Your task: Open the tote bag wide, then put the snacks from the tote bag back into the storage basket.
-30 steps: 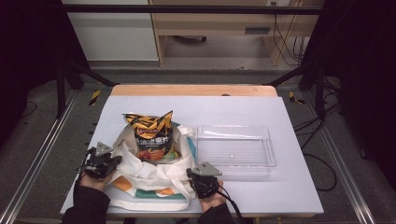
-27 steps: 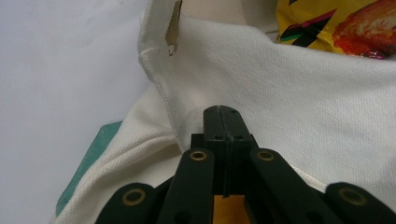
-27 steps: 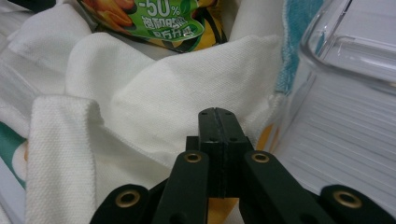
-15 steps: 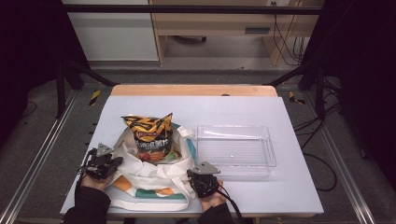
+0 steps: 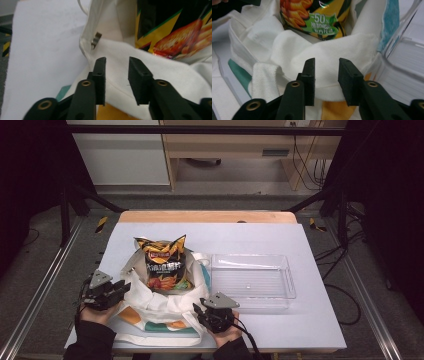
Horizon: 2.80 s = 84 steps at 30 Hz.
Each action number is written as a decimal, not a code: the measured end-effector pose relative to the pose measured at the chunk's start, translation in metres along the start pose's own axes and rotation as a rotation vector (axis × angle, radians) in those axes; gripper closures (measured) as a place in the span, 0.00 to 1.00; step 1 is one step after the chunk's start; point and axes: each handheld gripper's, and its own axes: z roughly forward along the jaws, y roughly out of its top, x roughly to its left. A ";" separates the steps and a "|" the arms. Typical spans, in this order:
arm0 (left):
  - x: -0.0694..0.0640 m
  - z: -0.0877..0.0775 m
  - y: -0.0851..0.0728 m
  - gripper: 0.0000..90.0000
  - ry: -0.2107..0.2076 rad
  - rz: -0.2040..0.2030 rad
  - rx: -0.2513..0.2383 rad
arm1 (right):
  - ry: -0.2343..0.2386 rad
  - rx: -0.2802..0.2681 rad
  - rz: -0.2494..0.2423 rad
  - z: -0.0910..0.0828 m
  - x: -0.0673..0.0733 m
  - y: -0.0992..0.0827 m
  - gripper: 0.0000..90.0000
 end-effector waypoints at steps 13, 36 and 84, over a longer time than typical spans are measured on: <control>-0.010 -0.024 0.016 0.47 -0.024 -0.026 -0.134 | 0.049 -0.146 -0.018 -0.022 -0.005 0.038 0.47; -0.023 -0.041 0.046 0.42 -0.051 -0.007 -0.208 | 0.020 -0.208 -0.068 -0.024 -0.020 0.085 0.36; -0.043 0.010 0.080 0.47 -0.091 0.007 -0.155 | -0.021 -0.093 -0.042 0.056 -0.010 0.123 0.80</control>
